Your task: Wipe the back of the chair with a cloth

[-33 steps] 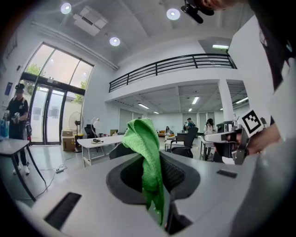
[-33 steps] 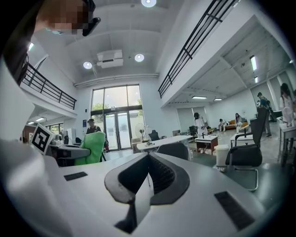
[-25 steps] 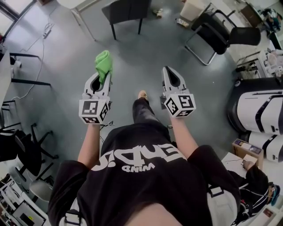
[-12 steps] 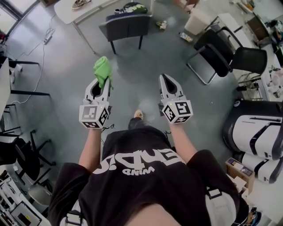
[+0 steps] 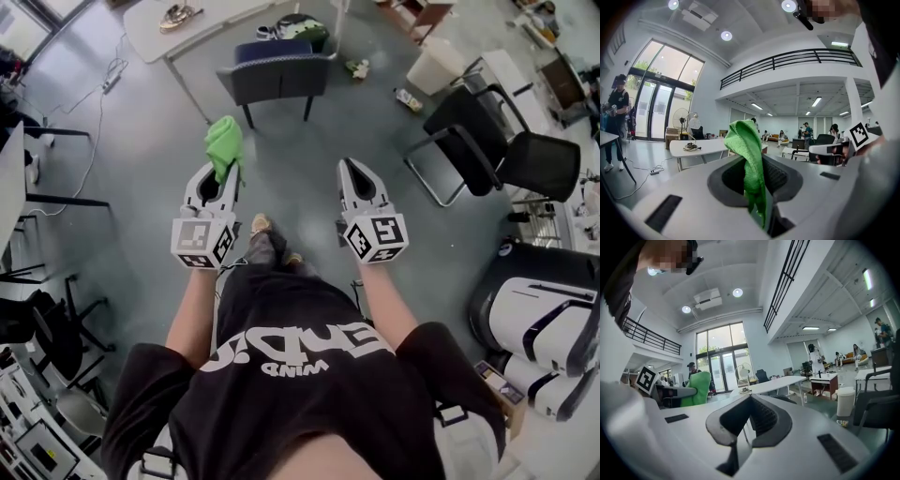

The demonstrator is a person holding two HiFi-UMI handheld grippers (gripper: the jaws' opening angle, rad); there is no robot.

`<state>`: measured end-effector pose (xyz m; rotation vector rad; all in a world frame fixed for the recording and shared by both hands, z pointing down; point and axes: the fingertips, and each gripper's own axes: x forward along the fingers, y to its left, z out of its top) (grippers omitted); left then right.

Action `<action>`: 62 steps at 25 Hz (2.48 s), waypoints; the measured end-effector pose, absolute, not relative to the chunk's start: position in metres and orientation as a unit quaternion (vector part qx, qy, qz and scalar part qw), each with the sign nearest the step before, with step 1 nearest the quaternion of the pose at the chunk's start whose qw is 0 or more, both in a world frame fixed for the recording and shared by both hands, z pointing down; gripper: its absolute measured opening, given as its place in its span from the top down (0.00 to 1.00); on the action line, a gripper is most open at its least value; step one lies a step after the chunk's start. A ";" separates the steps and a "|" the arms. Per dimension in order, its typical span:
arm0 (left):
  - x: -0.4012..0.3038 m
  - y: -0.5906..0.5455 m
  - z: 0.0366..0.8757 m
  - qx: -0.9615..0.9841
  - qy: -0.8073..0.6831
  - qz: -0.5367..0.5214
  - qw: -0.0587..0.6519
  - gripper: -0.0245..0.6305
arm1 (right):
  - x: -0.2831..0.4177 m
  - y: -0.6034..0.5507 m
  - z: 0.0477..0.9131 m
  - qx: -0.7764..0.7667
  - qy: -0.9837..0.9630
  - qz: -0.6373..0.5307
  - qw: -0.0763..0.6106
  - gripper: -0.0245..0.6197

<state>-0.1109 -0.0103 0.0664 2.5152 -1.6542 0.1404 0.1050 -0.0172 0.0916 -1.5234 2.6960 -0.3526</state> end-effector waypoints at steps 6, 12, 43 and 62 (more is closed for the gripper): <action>-0.109 -0.067 0.067 0.840 -0.538 0.043 0.059 0.86 | 0.108 -0.063 0.092 -0.505 0.855 -0.115 0.020 0.97; -0.106 -0.117 0.072 0.852 -0.519 0.033 0.052 0.86 | 0.101 -0.112 0.099 -0.504 0.857 -0.108 0.024 0.97; -0.149 -0.239 0.330 0.825 -0.563 -0.050 0.010 0.86 | 0.032 -0.254 0.376 -0.442 0.890 -0.081 0.077 0.97; -0.139 -0.246 0.443 0.813 -0.576 -0.083 -0.029 0.86 | 0.020 -0.242 0.503 -0.428 0.898 -0.051 0.090 0.97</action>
